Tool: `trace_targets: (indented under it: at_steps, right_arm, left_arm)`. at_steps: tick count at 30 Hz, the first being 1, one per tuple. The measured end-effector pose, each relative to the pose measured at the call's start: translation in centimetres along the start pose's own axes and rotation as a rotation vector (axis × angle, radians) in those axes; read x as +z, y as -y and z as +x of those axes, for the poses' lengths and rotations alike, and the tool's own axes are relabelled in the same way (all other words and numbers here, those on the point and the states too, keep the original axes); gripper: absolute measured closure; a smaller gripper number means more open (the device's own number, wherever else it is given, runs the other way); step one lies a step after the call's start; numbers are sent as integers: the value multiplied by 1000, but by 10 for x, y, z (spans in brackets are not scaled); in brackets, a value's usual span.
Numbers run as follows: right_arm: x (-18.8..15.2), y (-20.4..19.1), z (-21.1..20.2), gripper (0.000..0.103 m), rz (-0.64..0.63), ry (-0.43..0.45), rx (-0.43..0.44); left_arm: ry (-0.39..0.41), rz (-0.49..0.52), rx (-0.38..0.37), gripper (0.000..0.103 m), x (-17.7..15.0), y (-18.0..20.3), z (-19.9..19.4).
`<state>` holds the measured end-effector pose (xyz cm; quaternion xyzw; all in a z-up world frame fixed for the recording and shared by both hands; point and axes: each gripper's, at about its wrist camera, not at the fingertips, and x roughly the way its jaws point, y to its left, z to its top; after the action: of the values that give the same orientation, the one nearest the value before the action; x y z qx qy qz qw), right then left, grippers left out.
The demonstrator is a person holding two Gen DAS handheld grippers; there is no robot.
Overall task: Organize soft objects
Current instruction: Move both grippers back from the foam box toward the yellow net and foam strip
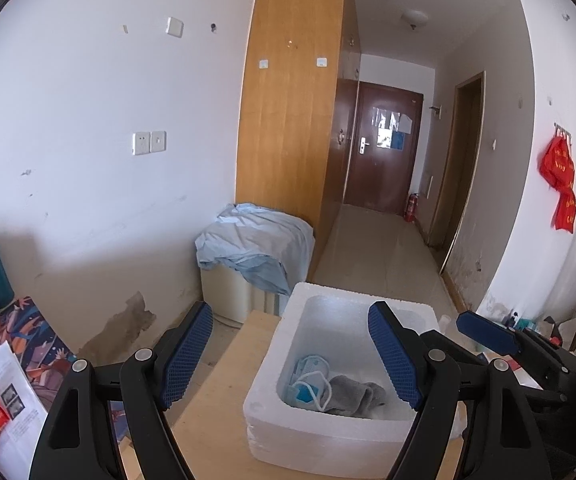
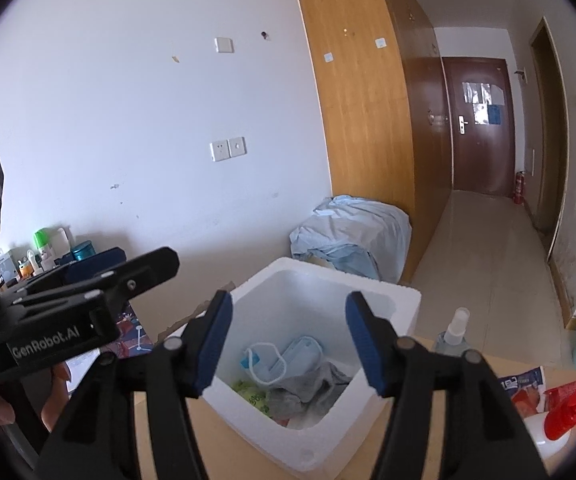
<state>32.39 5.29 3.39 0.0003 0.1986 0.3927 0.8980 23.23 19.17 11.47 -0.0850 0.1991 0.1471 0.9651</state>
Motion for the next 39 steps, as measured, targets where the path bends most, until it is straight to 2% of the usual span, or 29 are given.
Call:
trace_targets:
  at_steps: [12, 21, 24, 28, 35, 39]
  right_arm:
    - [0, -2, -26, 39, -7, 5, -27]
    - [1, -10, -89, 39, -21, 78, -60]
    - [-1, -12, -112, 34, -19, 100, -80]
    - [-10, -14, -148, 17, -10, 149, -113]
    - [-24, -14, -198, 9, 10, 195, -154]
    - [-31, -17, -226, 2, 19, 241, -170]
  left_arm:
    - [33, 24, -20, 22, 1, 13, -39]
    - [64, 37, -59, 22, -1, 24, -95]
    - [80, 42, -75, 22, -4, 28, -116]
    - [105, 59, -95, 10, -12, 38, -142]
    - [152, 78, -106, 0, -25, 54, -185]
    - [178, 104, -120, 0, -35, 62, -207]
